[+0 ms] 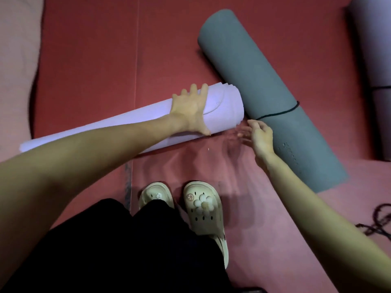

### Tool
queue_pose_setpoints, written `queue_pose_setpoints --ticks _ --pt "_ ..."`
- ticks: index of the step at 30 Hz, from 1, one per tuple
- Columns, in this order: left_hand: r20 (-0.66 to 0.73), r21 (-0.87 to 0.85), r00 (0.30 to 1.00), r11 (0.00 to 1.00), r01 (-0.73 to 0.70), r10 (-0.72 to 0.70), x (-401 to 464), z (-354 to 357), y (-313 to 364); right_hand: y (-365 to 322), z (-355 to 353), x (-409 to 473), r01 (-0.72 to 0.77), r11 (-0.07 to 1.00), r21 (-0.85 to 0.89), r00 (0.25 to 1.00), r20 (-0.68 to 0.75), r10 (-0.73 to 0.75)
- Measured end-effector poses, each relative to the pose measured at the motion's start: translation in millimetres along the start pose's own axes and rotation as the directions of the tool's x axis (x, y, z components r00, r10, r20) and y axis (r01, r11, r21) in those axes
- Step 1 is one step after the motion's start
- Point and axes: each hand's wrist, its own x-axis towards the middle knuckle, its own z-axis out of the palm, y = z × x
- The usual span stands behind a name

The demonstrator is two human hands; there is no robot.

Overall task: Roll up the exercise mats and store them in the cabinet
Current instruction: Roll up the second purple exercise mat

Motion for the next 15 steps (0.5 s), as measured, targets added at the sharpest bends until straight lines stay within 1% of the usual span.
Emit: queue_pose_setpoints --ticks 3,5,7,11,15 --pt "-0.024 -0.014 1.000 1.000 -0.004 0.003 -27.4 -22.9 10.2 -9.1 -14.6 -22.8 0.031 0.999 0.036 0.999 0.011 -0.031" --pt "-0.033 -0.013 0.999 0.999 -0.036 0.036 -39.2 -38.2 25.7 -19.1 -24.4 -37.3 0.072 0.996 0.054 0.996 0.040 -0.075" --pt "-0.049 -0.030 0.996 0.997 -0.071 0.069 -43.5 -55.1 47.2 -31.7 -37.7 -47.7 0.126 0.987 0.097 0.991 0.027 -0.130" --pt "-0.081 -0.063 0.987 0.988 -0.142 0.137 -41.3 -85.1 98.6 -52.2 -84.6 -59.7 0.182 0.962 0.202 0.981 -0.099 -0.165" --pt "-0.059 -0.053 0.967 0.967 -0.251 0.248 -41.0 -90.1 154.8 -46.2 -142.2 -70.2 0.232 0.953 0.196 0.953 -0.244 -0.182"
